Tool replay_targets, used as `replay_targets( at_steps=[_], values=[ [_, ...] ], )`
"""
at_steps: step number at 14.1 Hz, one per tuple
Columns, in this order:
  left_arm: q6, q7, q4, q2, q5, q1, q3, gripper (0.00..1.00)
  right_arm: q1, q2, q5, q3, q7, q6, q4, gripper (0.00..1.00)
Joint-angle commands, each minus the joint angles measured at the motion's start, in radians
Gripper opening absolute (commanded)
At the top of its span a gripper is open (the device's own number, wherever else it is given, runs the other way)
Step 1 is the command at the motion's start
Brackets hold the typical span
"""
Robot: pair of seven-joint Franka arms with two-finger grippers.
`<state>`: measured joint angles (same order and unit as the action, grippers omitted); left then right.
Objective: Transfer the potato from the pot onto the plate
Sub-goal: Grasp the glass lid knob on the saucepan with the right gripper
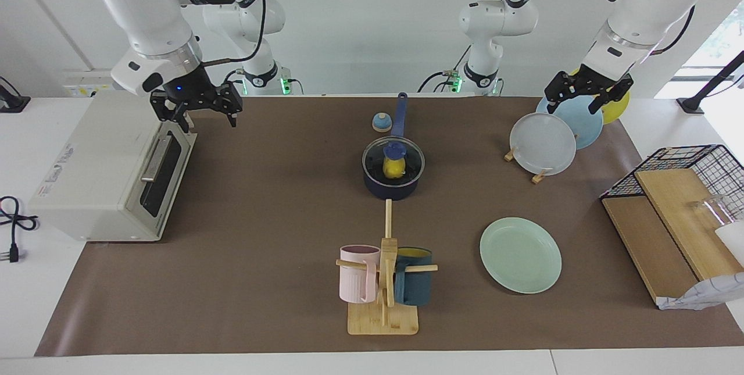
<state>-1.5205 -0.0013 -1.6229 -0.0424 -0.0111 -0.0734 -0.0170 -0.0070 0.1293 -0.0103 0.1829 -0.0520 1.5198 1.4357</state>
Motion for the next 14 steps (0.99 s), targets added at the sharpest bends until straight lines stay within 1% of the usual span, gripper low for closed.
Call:
replay_targets(
  at_steps=[1,2,3,5,6,9,11,13,14],
  values=[
    [0.002,-0.008,-0.020,-0.022,0.020,-0.005,0.005,1.00,-0.008,0.105,0.007,0.113,-0.184,-0.023,-0.136,1.00],
    [0.002,-0.008,-0.020,-0.022,0.020,-0.005,0.003,1.00,0.004,0.119,0.001,0.141,-0.216,0.023,-0.133,1.00],
    [0.002,-0.008,-0.020,-0.022,0.020,-0.005,0.005,1.00,0.063,0.124,-0.017,0.159,-0.247,0.051,-0.129,1.00],
    [0.002,-0.008,-0.020,-0.022,0.020,-0.005,0.003,1.00,0.192,0.139,-0.116,0.161,-0.384,0.085,-0.086,1.00],
    [0.002,-0.008,-0.020,-0.022,0.020,-0.005,0.005,1.00,0.234,0.145,-0.126,0.161,-0.455,0.108,-0.066,1.00],
    [0.002,-0.008,-0.020,-0.022,0.020,-0.005,0.003,1.00,0.304,0.202,-0.125,0.162,-0.558,0.189,-0.054,1.00],
    [0.002,-0.008,-0.020,-0.022,0.020,-0.005,0.005,1.00,0.340,0.190,-0.131,0.162,-0.601,0.246,0.023,1.00],
    [0.002,-0.008,-0.020,-0.022,0.020,-0.005,0.003,1.00,0.386,0.194,-0.137,0.161,-0.635,0.318,0.074,1.00],
    [0.002,-0.008,-0.020,-0.022,0.020,-0.005,0.003,1.00,0.384,0.199,-0.137,0.162,-0.652,0.359,0.104,1.00]
  ],
)
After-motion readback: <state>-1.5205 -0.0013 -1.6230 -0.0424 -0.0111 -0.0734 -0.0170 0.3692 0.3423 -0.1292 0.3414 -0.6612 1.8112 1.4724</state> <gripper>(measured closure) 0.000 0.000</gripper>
